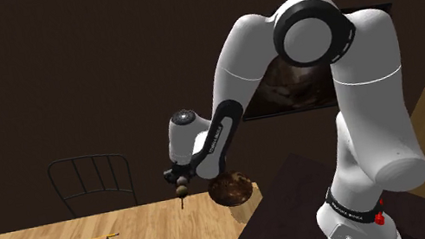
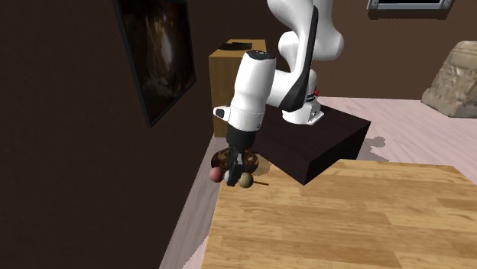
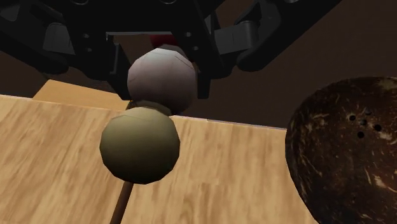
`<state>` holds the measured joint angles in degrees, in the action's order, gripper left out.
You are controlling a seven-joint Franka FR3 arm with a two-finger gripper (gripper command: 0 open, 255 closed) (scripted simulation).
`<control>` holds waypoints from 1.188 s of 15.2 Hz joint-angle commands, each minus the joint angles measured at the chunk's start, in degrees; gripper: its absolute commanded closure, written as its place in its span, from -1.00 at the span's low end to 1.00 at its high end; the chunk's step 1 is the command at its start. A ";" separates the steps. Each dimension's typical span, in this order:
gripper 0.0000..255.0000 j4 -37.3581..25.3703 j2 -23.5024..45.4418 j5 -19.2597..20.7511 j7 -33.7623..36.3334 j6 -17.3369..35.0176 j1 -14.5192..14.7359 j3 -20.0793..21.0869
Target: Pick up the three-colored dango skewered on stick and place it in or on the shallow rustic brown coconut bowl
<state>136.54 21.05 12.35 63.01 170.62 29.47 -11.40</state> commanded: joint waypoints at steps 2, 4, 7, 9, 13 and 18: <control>1.00 6.22 -3.77 1.21 -1.79 2.82 -1.60 -1.28; 1.00 10.04 -5.97 2.09 -3.24 4.67 -2.92 -2.23; 1.00 15.42 -9.12 3.49 -5.78 7.25 -5.24 -3.79; 1.00 18.76 -11.13 4.47 -7.78 8.83 -7.11 -4.83; 1.00 24.84 -14.95 6.11 -12.96 11.57 -12.36 -6.26; 1.00 25.38 -10.73 6.44 -13.96 16.46 -14.40 -5.96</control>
<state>161.97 9.20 18.77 49.05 185.97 15.00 -17.20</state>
